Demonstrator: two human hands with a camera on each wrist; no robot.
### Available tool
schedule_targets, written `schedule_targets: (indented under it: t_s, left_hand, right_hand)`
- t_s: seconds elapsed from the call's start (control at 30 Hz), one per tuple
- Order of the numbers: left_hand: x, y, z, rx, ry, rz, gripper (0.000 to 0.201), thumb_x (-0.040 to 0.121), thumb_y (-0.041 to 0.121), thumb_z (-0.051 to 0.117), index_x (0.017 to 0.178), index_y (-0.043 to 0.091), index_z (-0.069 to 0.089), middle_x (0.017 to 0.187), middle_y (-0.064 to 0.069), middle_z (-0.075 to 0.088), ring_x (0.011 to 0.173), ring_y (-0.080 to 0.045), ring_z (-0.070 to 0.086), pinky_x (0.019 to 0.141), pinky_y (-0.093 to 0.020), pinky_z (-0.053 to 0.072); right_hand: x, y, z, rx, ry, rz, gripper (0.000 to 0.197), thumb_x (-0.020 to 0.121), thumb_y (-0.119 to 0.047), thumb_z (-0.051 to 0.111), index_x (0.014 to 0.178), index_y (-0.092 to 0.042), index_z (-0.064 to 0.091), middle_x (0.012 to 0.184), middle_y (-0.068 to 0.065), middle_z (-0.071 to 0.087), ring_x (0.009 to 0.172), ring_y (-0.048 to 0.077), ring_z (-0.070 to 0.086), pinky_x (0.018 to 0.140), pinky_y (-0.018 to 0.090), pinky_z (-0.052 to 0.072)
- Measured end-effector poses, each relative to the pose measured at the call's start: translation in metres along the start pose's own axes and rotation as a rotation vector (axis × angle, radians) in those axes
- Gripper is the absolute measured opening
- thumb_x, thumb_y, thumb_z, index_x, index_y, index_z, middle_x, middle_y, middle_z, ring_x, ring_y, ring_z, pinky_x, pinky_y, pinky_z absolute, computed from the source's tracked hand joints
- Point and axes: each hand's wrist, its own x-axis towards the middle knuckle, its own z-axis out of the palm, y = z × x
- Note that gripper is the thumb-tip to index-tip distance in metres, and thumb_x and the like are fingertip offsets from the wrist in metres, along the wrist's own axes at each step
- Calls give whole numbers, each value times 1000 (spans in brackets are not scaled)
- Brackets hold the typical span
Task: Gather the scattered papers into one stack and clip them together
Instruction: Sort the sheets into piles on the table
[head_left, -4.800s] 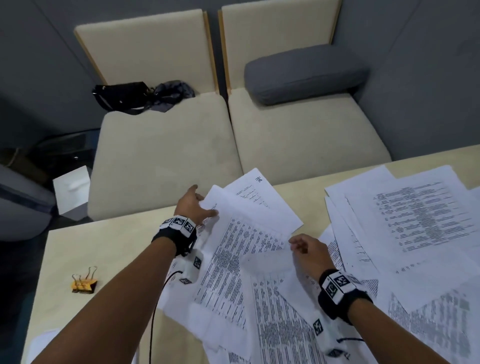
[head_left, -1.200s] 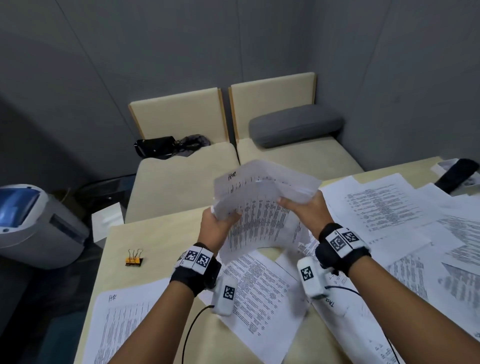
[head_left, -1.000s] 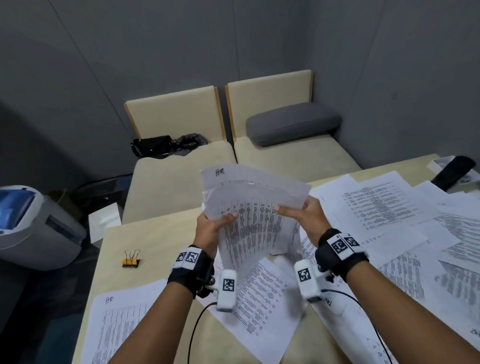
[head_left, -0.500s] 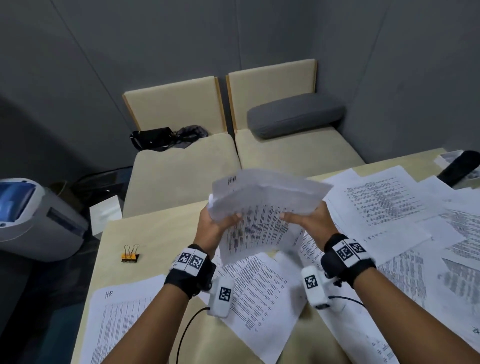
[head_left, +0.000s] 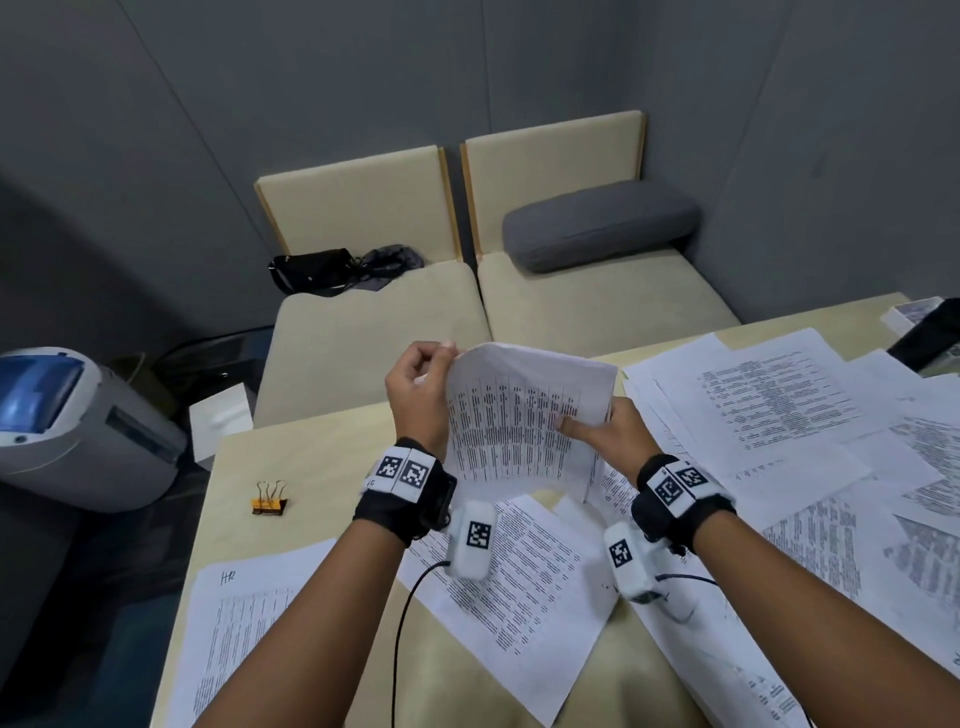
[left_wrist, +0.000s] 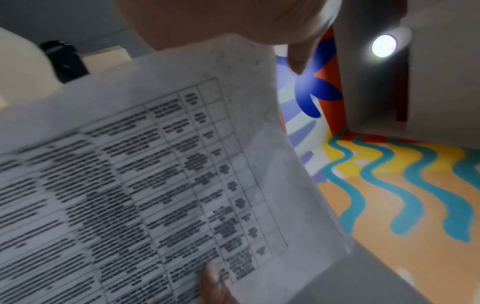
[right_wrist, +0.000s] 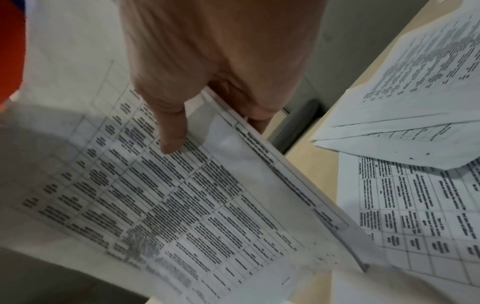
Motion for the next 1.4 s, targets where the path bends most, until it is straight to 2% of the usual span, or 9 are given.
schedule_targets:
  t_s: [0.1, 0.2, 0.43, 0.53, 0.7, 0.9, 1.23, 1.33, 1.4]
  left_hand:
    - [1, -17, -16, -117, -18, -68, 66, 69, 71, 64, 90, 10, 59, 90, -16, 64, 81, -22, 63, 68, -29, 52]
    - [-19, -52, -39, -31, -18, -167, 97, 48, 86, 64, 107, 10, 56, 93, -7, 67, 86, -21, 64, 75, -35, 53]
    - [-51, -88, -87, 314, -308, -291, 40, 75, 37, 81, 110, 24, 65, 101, 7, 75, 95, -8, 71, 84, -34, 56]
    - [-54, -94, -121, 460, -267, -359, 24, 87, 29, 69, 70, 15, 62, 49, 8, 58, 45, -9, 56, 57, -30, 46]
    - [-69, -122, -192, 693, -94, -585, 31, 93, 27, 58, 90, -4, 59, 57, -4, 45, 44, -16, 40, 43, -26, 39]
    - [-93, -146, -248, 805, -2, -723, 25, 92, 22, 58, 94, -3, 59, 64, -9, 52, 51, -19, 46, 52, -31, 45]
    - [-85, -159, -240, 758, -87, -732, 24, 92, 25, 61, 87, 1, 57, 60, -6, 51, 50, -19, 48, 51, -27, 44]
    - [-76, -161, -233, 780, -140, -725, 25, 91, 24, 62, 85, 1, 56, 60, -6, 51, 50, -19, 49, 51, -25, 44]
    - [-75, -162, -227, 782, -178, -724, 26, 91, 23, 62, 90, -2, 58, 66, -10, 53, 55, -21, 51, 53, -25, 43]
  right_hand:
    - [1, 4, 1, -42, 34, 7, 31, 78, -30, 78, 99, -9, 70, 98, 7, 74, 92, 23, 70, 89, 42, 55]
    - [-1, -3, 3, -25, 110, -16, 17, 83, -27, 74, 91, -14, 67, 96, 7, 73, 88, 22, 68, 81, 31, 54]
    - [6, -24, 27, -169, -74, -110, 18, 84, -21, 73, 99, -12, 68, 68, -9, 62, 49, -12, 56, 51, 4, 43]
    - [16, 2, 40, -237, -171, 18, 28, 79, -19, 78, 104, -10, 67, 94, 4, 72, 83, 12, 69, 77, 27, 57]
    - [3, 83, 62, -600, -234, 202, 53, 78, -15, 76, 125, -11, 53, 119, 8, 58, 110, 26, 60, 83, 29, 49]
    - [-21, 126, 92, -1154, -376, 77, 92, 66, -43, 82, 137, -16, 30, 138, 8, 33, 126, 28, 36, 97, 42, 46]
    - [-27, 124, 102, -1071, -380, 228, 23, 93, -19, 54, 115, -11, 52, 104, 8, 62, 88, 22, 63, 71, 27, 51]
    - [-29, 108, 69, -845, -156, 255, 9, 99, -20, 46, 100, -14, 52, 84, 4, 57, 63, 14, 54, 51, 23, 40]
    - [-36, 94, 38, -675, 49, 228, 9, 99, -20, 48, 99, -12, 52, 86, 7, 58, 70, 21, 55, 58, 25, 39]
